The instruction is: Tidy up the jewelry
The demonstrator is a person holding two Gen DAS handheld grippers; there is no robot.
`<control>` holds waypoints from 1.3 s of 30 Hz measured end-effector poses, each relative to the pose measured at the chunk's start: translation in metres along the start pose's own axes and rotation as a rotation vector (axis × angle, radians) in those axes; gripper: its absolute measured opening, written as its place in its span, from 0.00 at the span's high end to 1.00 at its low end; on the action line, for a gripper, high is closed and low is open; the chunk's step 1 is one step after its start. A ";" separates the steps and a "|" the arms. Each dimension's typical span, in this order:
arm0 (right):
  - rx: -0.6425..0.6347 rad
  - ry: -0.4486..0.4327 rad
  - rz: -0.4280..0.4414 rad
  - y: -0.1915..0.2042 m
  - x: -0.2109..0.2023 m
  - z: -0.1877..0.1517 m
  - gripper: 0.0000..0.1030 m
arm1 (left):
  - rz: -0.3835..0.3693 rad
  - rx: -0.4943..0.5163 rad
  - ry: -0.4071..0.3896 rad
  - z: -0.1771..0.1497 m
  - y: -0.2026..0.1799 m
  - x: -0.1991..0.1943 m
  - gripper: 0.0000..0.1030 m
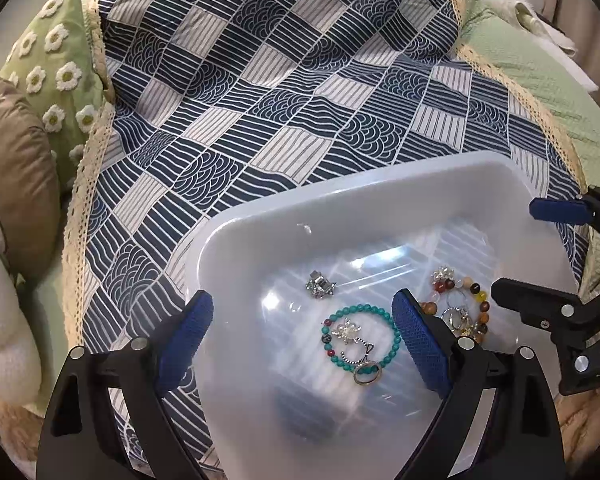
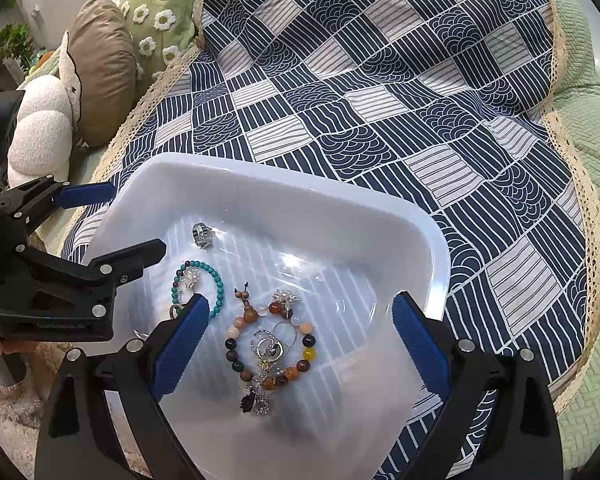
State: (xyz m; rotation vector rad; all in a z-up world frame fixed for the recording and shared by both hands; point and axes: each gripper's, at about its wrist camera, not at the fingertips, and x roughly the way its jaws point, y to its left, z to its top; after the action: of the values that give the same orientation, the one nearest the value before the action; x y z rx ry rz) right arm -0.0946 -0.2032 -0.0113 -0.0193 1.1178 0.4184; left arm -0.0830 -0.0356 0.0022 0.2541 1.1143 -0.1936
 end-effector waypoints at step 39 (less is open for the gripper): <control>-0.012 0.008 0.007 0.006 0.002 -0.002 0.11 | 0.000 -0.007 0.017 -0.001 0.001 0.002 0.16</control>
State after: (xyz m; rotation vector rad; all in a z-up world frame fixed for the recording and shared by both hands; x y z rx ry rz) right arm -0.0977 -0.1971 -0.0127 -0.0278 1.1236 0.4315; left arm -0.0829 -0.0340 -0.0003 0.2495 1.1315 -0.1880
